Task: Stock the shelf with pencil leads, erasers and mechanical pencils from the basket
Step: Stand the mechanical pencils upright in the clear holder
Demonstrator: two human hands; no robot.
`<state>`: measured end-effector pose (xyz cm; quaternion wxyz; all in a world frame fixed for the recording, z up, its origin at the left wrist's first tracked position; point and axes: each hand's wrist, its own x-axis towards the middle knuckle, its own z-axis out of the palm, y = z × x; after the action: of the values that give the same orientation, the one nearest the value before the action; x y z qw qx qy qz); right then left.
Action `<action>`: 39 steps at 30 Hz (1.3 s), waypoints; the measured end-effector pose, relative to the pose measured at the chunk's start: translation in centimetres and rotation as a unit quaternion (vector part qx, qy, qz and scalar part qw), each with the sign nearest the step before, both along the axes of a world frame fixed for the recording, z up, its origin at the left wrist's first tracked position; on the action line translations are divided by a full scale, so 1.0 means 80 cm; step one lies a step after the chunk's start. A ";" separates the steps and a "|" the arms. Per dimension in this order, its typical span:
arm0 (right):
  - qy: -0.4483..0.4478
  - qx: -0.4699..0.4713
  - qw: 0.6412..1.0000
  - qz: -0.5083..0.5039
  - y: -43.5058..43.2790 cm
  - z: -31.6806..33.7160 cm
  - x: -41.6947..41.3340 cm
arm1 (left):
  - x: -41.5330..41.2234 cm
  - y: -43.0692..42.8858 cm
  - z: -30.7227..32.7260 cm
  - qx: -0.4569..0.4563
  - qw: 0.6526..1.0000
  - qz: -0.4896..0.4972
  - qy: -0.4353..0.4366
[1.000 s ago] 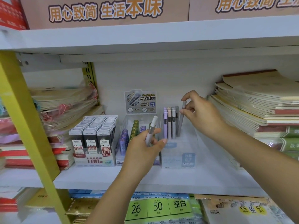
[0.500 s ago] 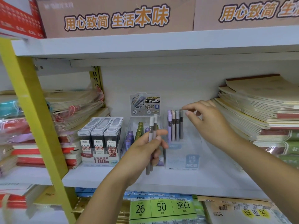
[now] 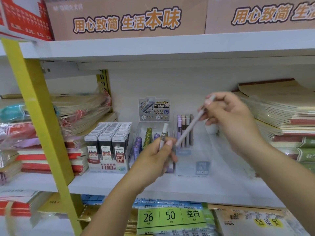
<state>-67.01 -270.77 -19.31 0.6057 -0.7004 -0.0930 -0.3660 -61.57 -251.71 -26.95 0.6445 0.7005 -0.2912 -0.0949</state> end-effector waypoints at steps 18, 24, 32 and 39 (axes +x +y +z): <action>0.085 -0.343 0.925 -0.139 -0.043 -0.032 0.050 | 0.017 -0.028 -0.024 0.044 0.985 0.097 -0.133; 0.089 -0.348 0.923 -0.136 -0.043 -0.032 0.054 | 0.020 -0.028 -0.026 0.035 0.984 0.107 -0.136; 0.048 -0.444 0.853 -0.272 -0.044 -0.034 0.061 | 0.023 -0.029 -0.027 0.039 0.984 0.111 -0.132; 0.090 -0.435 0.853 -0.274 -0.043 -0.036 0.052 | 0.014 -0.023 -0.020 0.045 0.992 0.074 -0.093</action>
<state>-62.81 -274.20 -22.22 0.1200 -0.9194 0.0075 -0.3744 -60.45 -253.55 -28.56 0.5876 0.7544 -0.2925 0.0059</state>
